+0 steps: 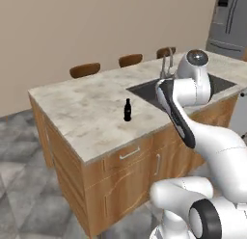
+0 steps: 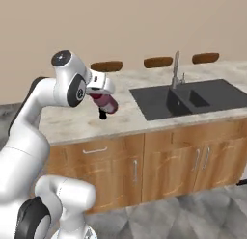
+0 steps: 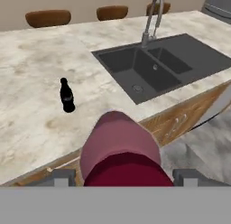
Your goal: Move the drinks to the dining counter.
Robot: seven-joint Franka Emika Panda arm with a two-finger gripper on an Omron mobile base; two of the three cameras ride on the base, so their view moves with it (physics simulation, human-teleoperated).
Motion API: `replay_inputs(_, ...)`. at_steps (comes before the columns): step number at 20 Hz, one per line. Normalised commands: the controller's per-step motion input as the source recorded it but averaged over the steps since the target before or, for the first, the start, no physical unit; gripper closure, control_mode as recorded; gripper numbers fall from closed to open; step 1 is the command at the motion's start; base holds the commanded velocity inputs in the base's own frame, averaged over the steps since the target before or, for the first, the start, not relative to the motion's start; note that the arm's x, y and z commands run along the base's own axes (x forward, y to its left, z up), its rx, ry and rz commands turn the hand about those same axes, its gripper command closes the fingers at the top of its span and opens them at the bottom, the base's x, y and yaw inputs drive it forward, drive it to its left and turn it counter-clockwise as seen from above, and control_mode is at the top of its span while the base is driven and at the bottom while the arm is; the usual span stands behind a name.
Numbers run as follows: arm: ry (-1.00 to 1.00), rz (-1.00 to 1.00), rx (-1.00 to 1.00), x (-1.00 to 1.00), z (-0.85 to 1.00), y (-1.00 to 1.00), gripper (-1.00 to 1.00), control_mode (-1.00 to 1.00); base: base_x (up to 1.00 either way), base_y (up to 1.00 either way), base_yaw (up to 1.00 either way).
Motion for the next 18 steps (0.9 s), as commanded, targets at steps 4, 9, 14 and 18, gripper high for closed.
replay_inputs(4, 0.0, 0.0, 0.0, 0.0, 0.0, 0.0, 1.0, 1.0, -0.06, 0.3, 0.82)
replay_inputs(9, 0.0, 0.0, 0.0, 0.0, 0.0, 0.0, 1.0, 1.0, -0.08, 0.18, 0.55)
replay_inputs(14, 0.0, 0.0, 0.0, 0.0, 0.0, 0.0, 1.0, 1.0, 0.02, 0.16, 0.0)
replay_inputs(18, 0.0, 0.0, 0.0, 0.0, 0.0, 0.0, 1.0, 1.0, 0.34, 0.17, 0.0)
